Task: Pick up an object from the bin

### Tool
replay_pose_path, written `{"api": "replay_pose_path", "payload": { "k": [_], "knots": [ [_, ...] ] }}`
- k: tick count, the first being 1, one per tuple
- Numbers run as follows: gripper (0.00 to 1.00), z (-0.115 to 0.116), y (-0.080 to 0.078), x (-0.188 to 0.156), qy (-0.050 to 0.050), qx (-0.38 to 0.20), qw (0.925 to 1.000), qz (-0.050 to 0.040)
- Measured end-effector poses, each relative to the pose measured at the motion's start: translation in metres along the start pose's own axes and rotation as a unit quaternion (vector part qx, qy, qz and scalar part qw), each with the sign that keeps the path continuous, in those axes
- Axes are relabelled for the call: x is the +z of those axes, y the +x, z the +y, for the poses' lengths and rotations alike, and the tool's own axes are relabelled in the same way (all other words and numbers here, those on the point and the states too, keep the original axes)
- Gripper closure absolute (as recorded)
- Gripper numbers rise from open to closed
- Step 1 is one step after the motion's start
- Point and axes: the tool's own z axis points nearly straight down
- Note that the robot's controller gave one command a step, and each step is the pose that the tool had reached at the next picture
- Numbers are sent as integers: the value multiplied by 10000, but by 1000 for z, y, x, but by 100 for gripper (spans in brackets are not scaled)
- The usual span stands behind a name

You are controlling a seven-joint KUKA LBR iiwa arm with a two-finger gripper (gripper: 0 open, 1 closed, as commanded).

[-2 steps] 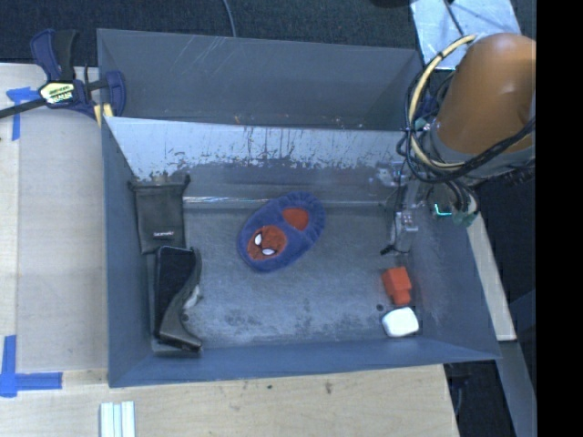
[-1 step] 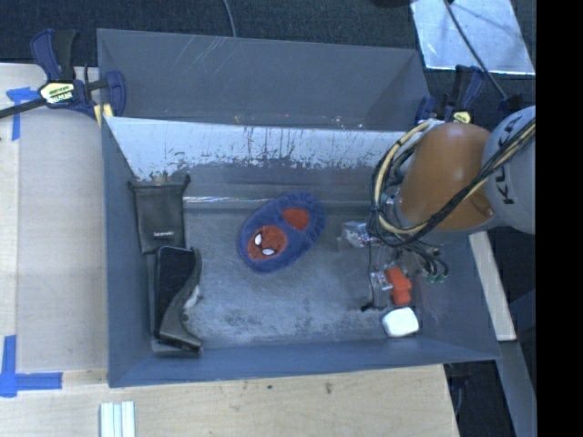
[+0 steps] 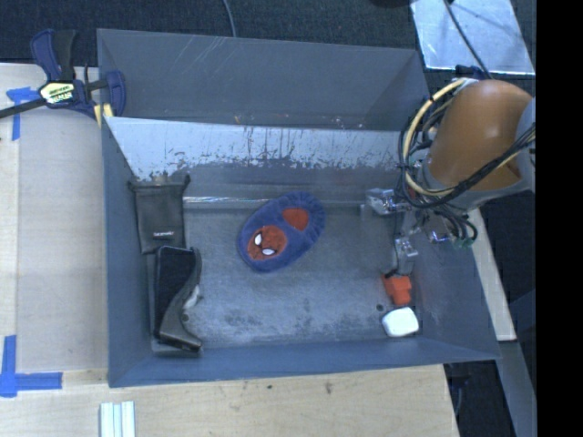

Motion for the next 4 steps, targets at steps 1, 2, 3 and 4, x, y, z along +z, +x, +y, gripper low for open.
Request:
{"api": "replay_pose_path", "payload": {
  "k": [1, 2, 3, 4],
  "knots": [
    [0, -26, 24, 57, -34, -1142, 9934, 45],
    [100, -27, 23, 55, -15, -1146, 9934, 25],
    [100, 11, 23, -42, -11, -178, 9998, -4],
    [100, -1, 68, -94, -9, -2267, 9740, 12]
  ]
}}
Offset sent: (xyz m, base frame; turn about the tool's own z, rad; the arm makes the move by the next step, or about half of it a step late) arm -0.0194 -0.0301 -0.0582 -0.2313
